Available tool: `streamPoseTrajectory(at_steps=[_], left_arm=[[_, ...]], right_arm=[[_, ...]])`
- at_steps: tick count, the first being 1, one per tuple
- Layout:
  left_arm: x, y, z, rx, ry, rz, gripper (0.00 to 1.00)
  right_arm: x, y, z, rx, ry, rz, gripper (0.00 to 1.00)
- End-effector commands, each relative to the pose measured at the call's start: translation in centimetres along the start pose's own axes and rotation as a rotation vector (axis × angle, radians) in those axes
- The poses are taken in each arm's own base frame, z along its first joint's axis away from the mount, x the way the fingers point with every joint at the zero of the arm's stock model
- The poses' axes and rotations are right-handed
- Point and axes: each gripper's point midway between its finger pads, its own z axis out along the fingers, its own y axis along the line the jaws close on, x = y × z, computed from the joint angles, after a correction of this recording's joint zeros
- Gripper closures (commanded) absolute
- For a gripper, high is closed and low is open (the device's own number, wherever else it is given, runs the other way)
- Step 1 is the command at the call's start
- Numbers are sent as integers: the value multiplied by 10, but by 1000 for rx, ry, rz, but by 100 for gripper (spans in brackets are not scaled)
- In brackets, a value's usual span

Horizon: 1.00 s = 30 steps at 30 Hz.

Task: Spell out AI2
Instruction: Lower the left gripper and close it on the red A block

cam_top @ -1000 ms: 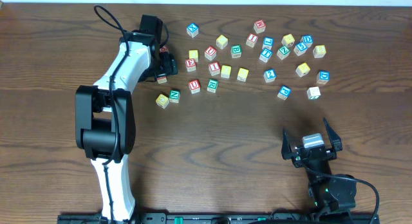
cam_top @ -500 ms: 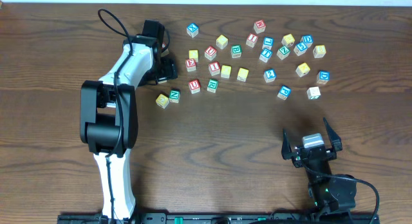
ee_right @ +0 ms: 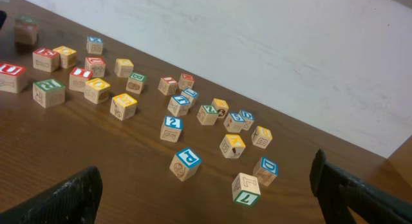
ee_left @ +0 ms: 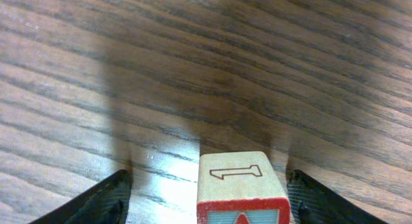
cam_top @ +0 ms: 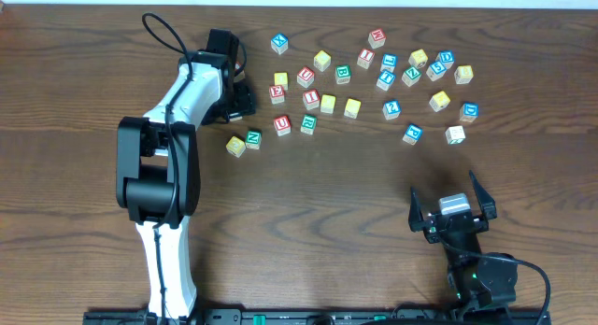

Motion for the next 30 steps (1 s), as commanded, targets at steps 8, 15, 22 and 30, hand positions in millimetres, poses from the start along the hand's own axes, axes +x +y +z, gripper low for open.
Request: streamPoseTrajectory(at_steps=[8,15,22,30], left_arm=[[-14,-4,-23,7,-22,-7,31],[-14,-4,-31,10,-28,-8,41],[-9,-14,-31,65,-2,-7,53],[-8,-13,-31,61,5,-9,56]], right_arm=[[0,0,0,0,-3,10,1],[0,0,0,0,-2,10,1],[0,0,0,0,-3,10,1],[0,0,0,0,-2,10,1]])
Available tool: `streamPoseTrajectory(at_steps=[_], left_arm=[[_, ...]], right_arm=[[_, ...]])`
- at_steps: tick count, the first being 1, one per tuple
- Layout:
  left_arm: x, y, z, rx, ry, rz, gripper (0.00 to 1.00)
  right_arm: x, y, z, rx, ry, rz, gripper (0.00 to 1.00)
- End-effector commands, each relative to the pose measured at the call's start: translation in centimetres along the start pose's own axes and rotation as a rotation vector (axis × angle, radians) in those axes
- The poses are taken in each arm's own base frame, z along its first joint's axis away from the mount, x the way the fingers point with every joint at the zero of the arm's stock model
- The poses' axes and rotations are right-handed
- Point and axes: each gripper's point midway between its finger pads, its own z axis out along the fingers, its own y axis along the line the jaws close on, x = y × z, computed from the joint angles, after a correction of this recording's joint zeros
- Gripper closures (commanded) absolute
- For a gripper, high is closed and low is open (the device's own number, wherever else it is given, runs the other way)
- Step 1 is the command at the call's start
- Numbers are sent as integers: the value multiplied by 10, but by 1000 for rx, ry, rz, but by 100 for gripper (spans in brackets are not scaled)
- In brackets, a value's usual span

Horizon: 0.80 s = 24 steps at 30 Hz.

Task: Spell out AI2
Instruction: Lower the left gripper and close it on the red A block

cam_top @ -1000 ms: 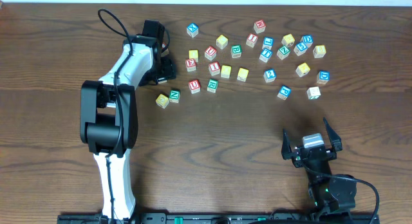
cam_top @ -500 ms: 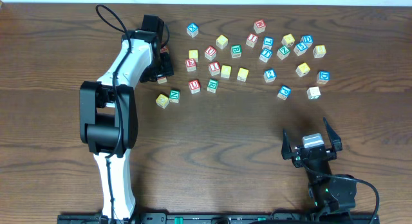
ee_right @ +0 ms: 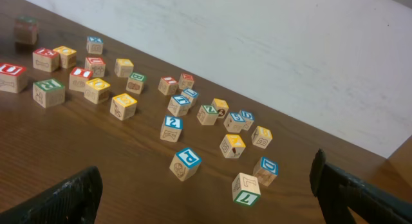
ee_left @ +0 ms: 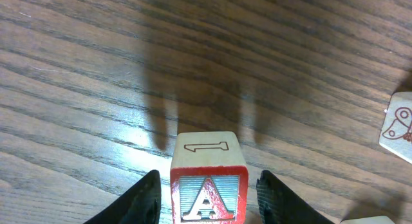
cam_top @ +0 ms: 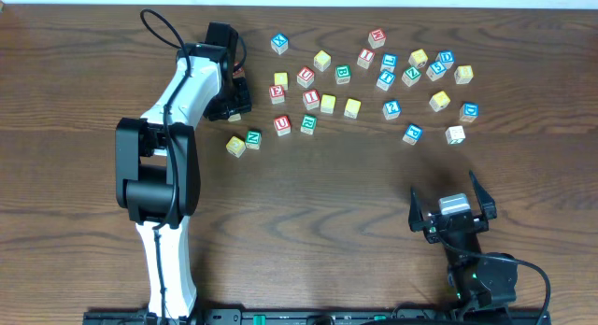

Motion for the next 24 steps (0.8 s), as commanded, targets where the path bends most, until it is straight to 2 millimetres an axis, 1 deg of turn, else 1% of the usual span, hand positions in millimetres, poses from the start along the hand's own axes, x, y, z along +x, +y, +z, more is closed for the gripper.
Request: streamPoseTrajectory(at_steps=[1,4,6,13,19,24], left_arm=[[-8,-5,-16,20,-34,2,60],[-8,-5,-16,20,-33,2,60],[-8,-4,-16,20,-32,2,62],[-7,-4,-16,19,-31,2,72],[-7,-4,-16,18,-31,4,76],[-7,-4,-16,18,-31,6,77]], right_arm=[[0,0,0,0,-2,10,1],[0,0,0,0,-3,10,1],[0,0,0,0,-2,10,1],[0,0,0,0,-2,10,1],[0,0,0,0,-2,10,1],[0,0,0,0,-3,10,1]])
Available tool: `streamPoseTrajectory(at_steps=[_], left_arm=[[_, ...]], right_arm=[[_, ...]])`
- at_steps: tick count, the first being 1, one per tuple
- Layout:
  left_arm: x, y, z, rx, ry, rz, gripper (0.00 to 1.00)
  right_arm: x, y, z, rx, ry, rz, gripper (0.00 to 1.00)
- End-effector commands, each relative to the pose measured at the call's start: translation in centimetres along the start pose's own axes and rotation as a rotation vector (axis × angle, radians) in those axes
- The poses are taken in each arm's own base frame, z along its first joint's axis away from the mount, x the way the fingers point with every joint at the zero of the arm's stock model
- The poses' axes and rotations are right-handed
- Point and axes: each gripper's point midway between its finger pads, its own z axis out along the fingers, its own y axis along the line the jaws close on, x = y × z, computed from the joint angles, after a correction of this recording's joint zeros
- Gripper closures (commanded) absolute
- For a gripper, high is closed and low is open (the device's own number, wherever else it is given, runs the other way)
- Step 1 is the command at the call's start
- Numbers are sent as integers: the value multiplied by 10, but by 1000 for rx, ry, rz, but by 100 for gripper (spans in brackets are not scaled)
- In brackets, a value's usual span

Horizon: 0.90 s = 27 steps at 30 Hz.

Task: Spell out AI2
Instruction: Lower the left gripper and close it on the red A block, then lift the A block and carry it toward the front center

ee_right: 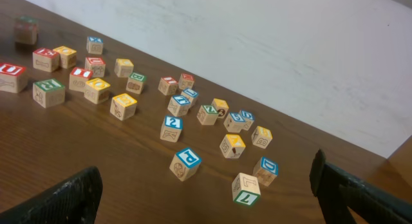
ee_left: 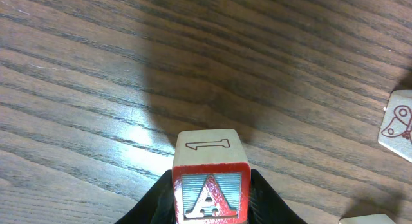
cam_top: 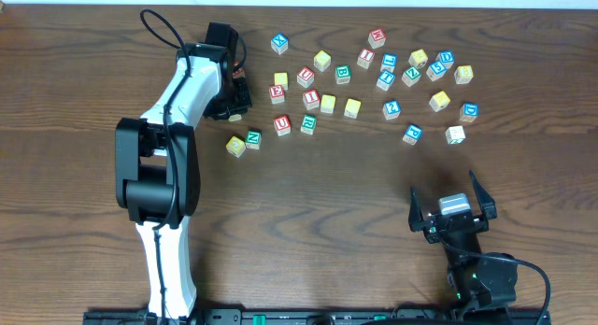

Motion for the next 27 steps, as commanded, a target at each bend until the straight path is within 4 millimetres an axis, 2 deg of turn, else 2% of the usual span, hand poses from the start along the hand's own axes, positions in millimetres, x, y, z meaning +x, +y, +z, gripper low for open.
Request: streamPoseTrajectory(at_steps=[1,11,12,15,23,27], left_arm=[[-8,-4,-16,17,-35,6,77],[-7,-4,-16,16,-32,18,82],[-7,-4,-16,15,-32,18,86],[-7,-4,-16,15,-32,18,90],[-6,-3,-16,12,-25,24,92],[-7,-4,-28,18,-42,61,92]], right_arm=[[0,0,0,0,-3,10,1],[0,0,0,0,-3,10,1],[0,0,0,0,-2,10,1],[0,0,0,0,-2,10,1],[0,0,0,0,-3,10,1],[0,0,0,0,-2,10,1]])
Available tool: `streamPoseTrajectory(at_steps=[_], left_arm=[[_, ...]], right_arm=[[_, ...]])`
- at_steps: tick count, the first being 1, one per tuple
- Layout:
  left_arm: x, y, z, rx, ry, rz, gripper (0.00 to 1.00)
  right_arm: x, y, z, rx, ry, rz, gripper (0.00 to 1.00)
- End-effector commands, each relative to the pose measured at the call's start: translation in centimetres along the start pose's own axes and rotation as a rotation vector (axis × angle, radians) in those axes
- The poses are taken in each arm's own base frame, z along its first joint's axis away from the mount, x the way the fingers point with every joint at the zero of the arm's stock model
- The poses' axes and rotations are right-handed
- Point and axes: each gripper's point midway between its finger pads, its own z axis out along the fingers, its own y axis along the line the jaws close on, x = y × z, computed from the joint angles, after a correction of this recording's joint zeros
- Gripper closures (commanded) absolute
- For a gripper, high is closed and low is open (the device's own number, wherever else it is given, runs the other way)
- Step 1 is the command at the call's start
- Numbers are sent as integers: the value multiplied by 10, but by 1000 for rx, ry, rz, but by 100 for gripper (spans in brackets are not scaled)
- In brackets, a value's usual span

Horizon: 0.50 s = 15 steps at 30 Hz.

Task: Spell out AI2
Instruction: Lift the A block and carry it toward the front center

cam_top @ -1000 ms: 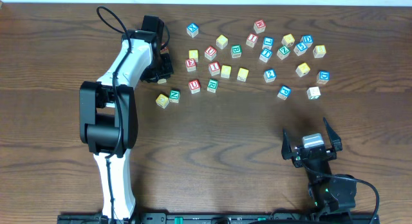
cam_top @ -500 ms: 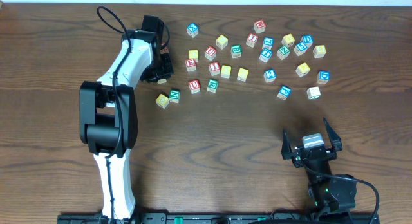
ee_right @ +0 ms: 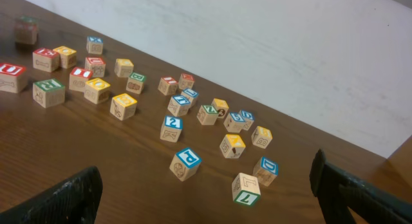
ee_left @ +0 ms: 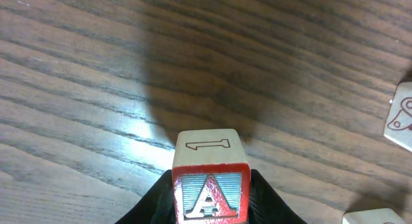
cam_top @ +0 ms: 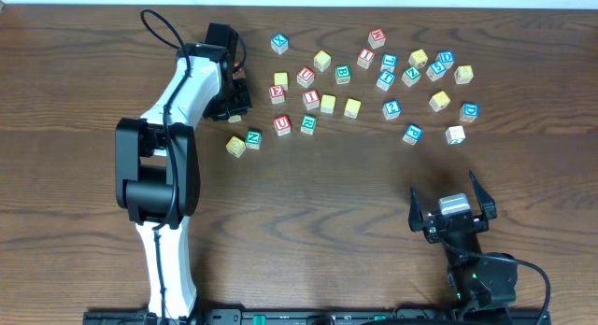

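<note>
My left gripper (ee_left: 209, 201) is shut on a wooden block with a red-framed letter A (ee_left: 209, 192), its black jaws pressed against both sides; a side face shows an outlined 1. Overhead, that gripper (cam_top: 237, 94) sits at the left end of the scattered blocks and hides the A block. A red I block (cam_top: 311, 98) lies among the loose blocks. A blue block that reads like a 2 (ee_right: 171, 128) shows in the right wrist view. My right gripper (cam_top: 451, 211) rests open near the front right, nothing between its fingers.
Several letter blocks (cam_top: 351, 107) lie scattered across the far half of the wooden table (cam_top: 318, 222). A yellow block (cam_top: 235, 146) and a green N block (cam_top: 253, 138) lie just in front of the left gripper. Another block's edge (ee_left: 400, 116) sits right of the A.
My left gripper stays shut on the A block. The left wrist view has shifted a little, with the neighbouring block sitting slightly higher and further right. The right arm is unchanged.
My left gripper stood wide open around the A block at the left of the cluster. Then its jaws were closer to the block's sides. Then they were shut on the block, and they still hold it. My right gripper stayed open and still throughout.
</note>
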Motion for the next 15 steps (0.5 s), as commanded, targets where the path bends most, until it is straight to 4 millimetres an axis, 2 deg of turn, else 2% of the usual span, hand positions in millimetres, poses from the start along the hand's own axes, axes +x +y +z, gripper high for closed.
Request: streamPoseTrajectory(at_steps=[1,5,6,8,9,11,15], left_arm=[[-12,-6,-33,28,-69,58,92],[-20,-8,-87,52,-178,78,92],[-21,-9,-112,67,-223,88,92],[-18,-8,-142,84,-269,92,92],[-11,-6,-166,93,-295,96,92],[8,-1,-199,96,-313,127,92],[46,1,-240,106,-318,171,92]], right_arm=[[0,0,0,0,-3,10,1],[0,0,0,0,-2,10,1],[0,0,0,0,-2,10,1],[0,0,0,0,-2,10,1],[0,0,0,0,-3,10,1],[0,0,0,0,-3,10,1],[0,0,0,0,-3,10,1]])
